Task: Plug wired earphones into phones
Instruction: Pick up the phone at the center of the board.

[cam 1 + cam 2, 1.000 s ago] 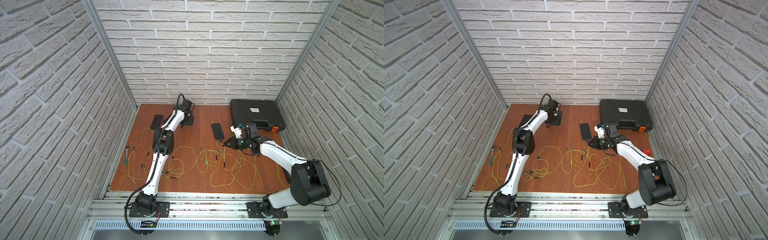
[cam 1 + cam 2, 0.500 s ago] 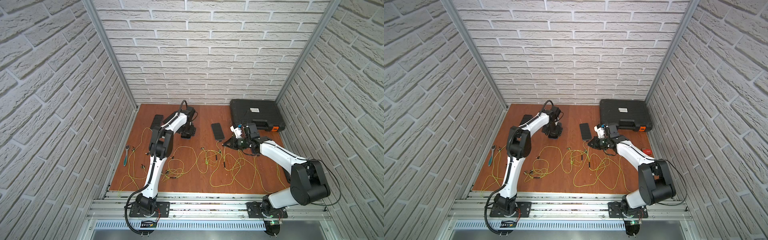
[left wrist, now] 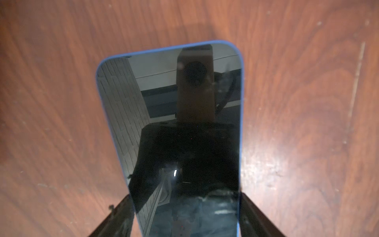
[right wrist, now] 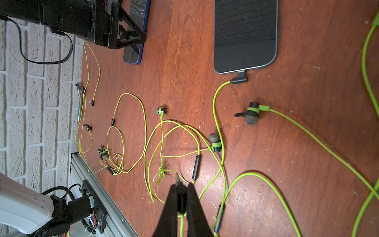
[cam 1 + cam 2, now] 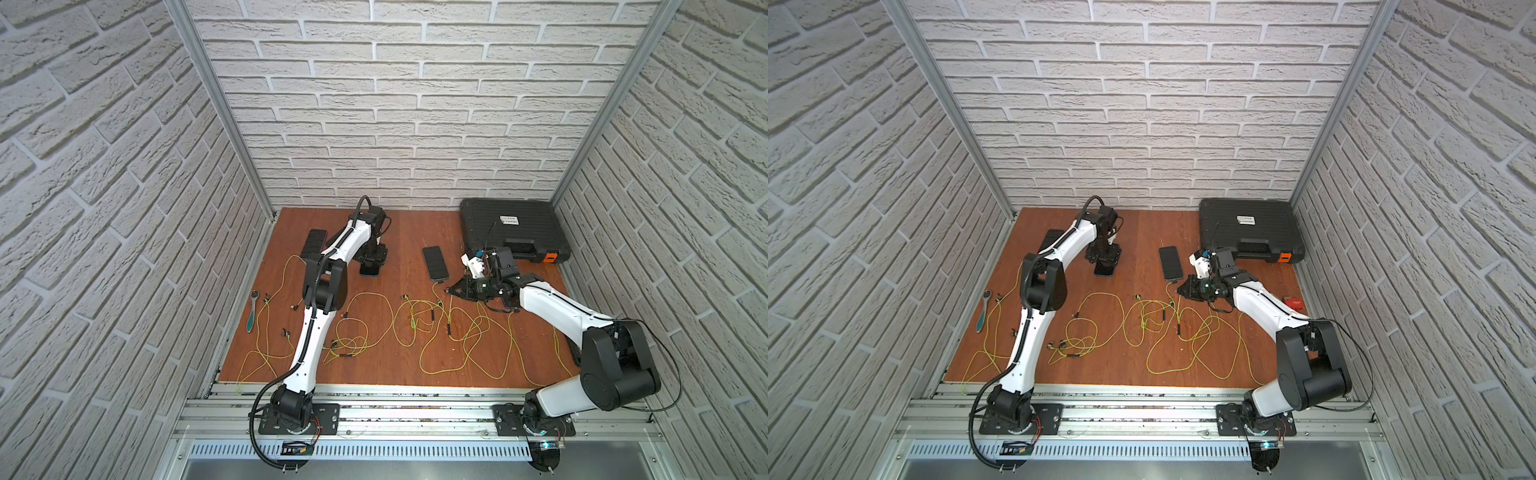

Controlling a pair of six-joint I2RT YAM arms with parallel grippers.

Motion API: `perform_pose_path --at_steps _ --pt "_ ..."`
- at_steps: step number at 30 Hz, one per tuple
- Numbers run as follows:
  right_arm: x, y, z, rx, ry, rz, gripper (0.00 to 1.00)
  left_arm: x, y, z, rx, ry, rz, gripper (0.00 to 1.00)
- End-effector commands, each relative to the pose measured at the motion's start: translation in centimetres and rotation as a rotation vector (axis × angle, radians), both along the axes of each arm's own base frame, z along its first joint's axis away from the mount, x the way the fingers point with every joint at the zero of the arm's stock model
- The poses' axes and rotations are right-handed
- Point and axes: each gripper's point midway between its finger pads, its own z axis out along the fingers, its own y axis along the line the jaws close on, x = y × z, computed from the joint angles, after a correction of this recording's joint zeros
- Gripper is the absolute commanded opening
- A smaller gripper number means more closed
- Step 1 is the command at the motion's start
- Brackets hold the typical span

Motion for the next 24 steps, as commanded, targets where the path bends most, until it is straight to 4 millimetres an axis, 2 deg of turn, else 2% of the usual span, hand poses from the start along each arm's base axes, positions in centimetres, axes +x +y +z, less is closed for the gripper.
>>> perform_pose_path --at_steps 1,5,8,10,13,15,17,22,24 --pt "0.1 -0.1 1.2 -0.011 -0.048 0.010 0.06 -4.2 1.5 -4.3 0.040 0.207 0.015 0.72" --pt "0.1 -0.1 1.2 -0.010 -0.047 0.014 0.06 -4.3 1.5 -3.4 0.033 0.196 0.030 0.65" --pt "0.1 0.0 1.3 -0.009 -0.047 0.022 0.06 -4.0 1.6 -1.5 0.029 0.160 0.061 0.61" --pt "0.1 0.3 1.6 0.000 -0.051 0.037 0.06 -3.8 1.2 0.9 -0.006 0.118 0.092 0.59" --pt "0.4 1.2 2.6 0.029 -0.078 0.065 0.06 -4.2 -0.5 6.2 -0.046 0.019 0.085 0.54" --pt "0.7 2.4 3.6 0.052 -0.121 0.101 0.06 -4.6 -1.9 9.9 -0.082 -0.071 0.087 0.50" --pt "1.0 3.8 4.7 0.085 -0.168 0.147 0.06 -5.2 -3.0 12.6 -0.144 -0.126 0.120 0.47" --pt "1.2 7.0 7.3 0.133 -0.302 0.269 0.06 -6.8 -4.0 18.5 -0.374 -0.227 0.328 0.37" --pt "1.2 8.3 8.6 0.133 -0.400 0.291 0.06 -7.5 -5.0 20.7 -0.554 -0.249 0.446 0.29"
